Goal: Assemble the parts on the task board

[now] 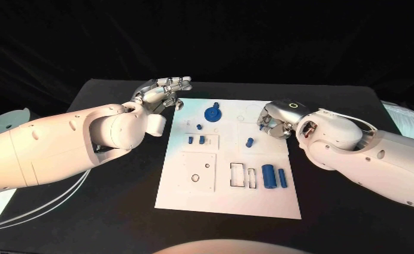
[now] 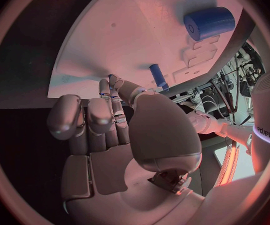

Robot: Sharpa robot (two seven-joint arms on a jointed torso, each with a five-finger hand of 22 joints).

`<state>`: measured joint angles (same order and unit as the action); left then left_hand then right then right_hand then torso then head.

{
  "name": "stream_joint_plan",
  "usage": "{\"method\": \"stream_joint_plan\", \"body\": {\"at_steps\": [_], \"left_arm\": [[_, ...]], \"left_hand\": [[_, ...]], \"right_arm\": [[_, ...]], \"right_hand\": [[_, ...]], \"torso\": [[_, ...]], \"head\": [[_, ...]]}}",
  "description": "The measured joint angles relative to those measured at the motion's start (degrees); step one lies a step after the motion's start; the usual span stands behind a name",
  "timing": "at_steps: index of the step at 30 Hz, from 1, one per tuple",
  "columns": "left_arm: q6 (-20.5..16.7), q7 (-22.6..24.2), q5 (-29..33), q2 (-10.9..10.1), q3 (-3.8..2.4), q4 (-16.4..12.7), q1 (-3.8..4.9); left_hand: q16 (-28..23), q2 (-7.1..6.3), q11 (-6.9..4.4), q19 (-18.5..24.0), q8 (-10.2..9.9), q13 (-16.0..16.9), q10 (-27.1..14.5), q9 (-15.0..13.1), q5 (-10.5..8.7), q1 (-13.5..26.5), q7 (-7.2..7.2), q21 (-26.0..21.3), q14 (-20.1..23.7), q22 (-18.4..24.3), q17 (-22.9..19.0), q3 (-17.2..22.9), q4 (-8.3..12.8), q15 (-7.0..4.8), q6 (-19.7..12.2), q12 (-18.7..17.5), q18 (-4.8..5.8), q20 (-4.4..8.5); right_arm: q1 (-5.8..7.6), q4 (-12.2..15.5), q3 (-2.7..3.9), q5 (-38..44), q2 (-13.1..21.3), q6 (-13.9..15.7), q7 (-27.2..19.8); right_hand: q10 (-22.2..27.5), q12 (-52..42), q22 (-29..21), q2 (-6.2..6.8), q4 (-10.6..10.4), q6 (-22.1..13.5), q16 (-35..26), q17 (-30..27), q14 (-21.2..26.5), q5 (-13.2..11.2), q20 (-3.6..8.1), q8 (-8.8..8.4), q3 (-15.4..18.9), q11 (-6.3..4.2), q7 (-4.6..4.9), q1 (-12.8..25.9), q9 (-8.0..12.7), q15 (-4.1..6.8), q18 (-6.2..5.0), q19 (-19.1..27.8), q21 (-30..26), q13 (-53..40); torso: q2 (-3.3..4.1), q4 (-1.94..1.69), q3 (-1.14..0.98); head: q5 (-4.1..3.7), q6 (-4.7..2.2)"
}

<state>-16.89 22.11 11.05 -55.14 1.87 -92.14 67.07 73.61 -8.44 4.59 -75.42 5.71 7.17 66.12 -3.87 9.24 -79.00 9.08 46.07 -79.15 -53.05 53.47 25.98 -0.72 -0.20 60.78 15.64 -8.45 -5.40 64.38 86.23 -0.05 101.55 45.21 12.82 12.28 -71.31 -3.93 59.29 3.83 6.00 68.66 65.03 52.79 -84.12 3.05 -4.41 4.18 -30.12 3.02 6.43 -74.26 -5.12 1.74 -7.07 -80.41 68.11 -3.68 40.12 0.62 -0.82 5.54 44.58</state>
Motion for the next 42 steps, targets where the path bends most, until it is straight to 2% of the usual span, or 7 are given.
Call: {"method": "stream_joint_plan", "body": {"at_steps": [14, 19, 25, 33, 42], "left_arm": [[0.0, 0.1, 0.0, 0.1, 0.0, 0.0, 0.0], [0.0, 0.2, 0.0, 0.1, 0.0, 0.0, -0.01], [-0.1, 0.2, 0.0, 0.2, 0.0, 0.0, -0.02], [0.0, 0.2, 0.0, 0.6, 0.0, 0.0, -0.03], [0.0, 0.2, 0.0, 0.9, 0.0, -0.1, -0.04]], "left_hand": [[0.0, 0.0, 0.3, 0.0, 0.0, 0.1, -0.7, 0.0, 0.22, 0.0, 0.21, -0.3, 0.0, 0.1, -0.1, 0.0, 0.0, 0.0, -0.6, 0.2, 0.0, 0.0], [0.0, 0.0, 0.3, 0.0, 0.0, 0.1, -0.7, 0.0, 0.22, 0.0, 0.2, -0.3, 0.0, 0.1, -0.1, 0.0, 0.0, 0.0, -0.6, 0.2, 0.0, 0.0], [0.0, 0.0, 0.3, 0.0, 0.0, 0.1, -0.7, 0.0, 0.22, 0.0, 0.2, -0.3, 0.0, 0.1, -0.1, 0.0, 0.0, 0.0, -0.6, 0.2, 0.0, 0.0], [0.0, 0.0, 0.3, 0.0, 0.0, 0.1, -0.7, 0.0, 0.22, 0.0, 0.41, -0.3, 0.2, 0.0, -0.2, 0.0, 0.0, 0.21, -0.8, 0.5, 0.0, 0.0], [0.0, 0.0, 0.31, 0.0, 0.0, 0.1, -0.7, 0.0, 0.22, 0.0, 0.41, -0.3, 0.2, 0.0, -0.2, 0.0, 0.0, 0.21, -0.8, 0.5, 0.01, 0.0]], "right_arm": [[0.15, 3.3, 0.75, -2.8, 1.9, 2.6, 0.2], [0.15, 5.9, 1.02, -3.2, 2.6, 3.9, 0.2], [0.12, 10.6, 1.19, -3.4, 2.3, 5.2, 0.1], [-0.34, 13.5, 1.21, -3.4, -0.8, 5.3, -0.2], [-2.92, 12.7, 0.45, -3.1, -4.3, 4.2, -0.8]], "right_hand": [[0.0, 0.0, 0.6, 0.01, 0.0, 0.1, 0.2, 0.5, 0.0, -0.1, 0.0, -0.01, 0.0, 0.0, 0.18, 0.0, 0.0, 0.0, 0.0, 0.0, 0.3, 0.0], [0.0, 0.0, 0.7, 0.01, 0.0, 0.0, 0.4, 0.6, 0.0, -0.1, 0.0, -0.04, 0.0, 0.0, 0.19, 0.0, 0.0, 0.0, 0.0, 0.0, 0.5, 0.0], [0.0, 0.0, 0.8, 0.02, 0.0, 0.0, 0.4, 0.7, 0.0, -0.1, 0.22, -0.14, 0.0, 0.0, 0.23, 0.0, 0.0, 0.0, 0.0, -0.2, 0.5, 0.0], [0.0, 0.0, 0.8, 0.02, 0.0, 0.1, 0.6, 0.7, 0.0, -0.2, 0.22, -0.32, 0.0, 0.01, 0.11, 0.0, 0.0, 0.0, 0.0, -0.2, 0.5, 0.0], [0.0, 0.0, 0.8, 0.03, -0.2, 0.1, 0.7, 0.8, 0.0, -0.3, 0.22, -0.08, -0.2, 0.01, 0.1, 0.0, 0.0, 0.0, 0.0, -0.2, 0.5, 0.0]], "torso": [[0.03, 0.02, 0.0], [0.07, -0.01, -0.01], [0.08, -0.01, -0.01], [0.07, -0.08, 0.02], [0.1, -0.04, 0.07]], "head": [[-0.03, -0.07], [0.12, -0.05], [0.48, -0.03], [1.64, 0.54], [3.74, 1.94]]}}
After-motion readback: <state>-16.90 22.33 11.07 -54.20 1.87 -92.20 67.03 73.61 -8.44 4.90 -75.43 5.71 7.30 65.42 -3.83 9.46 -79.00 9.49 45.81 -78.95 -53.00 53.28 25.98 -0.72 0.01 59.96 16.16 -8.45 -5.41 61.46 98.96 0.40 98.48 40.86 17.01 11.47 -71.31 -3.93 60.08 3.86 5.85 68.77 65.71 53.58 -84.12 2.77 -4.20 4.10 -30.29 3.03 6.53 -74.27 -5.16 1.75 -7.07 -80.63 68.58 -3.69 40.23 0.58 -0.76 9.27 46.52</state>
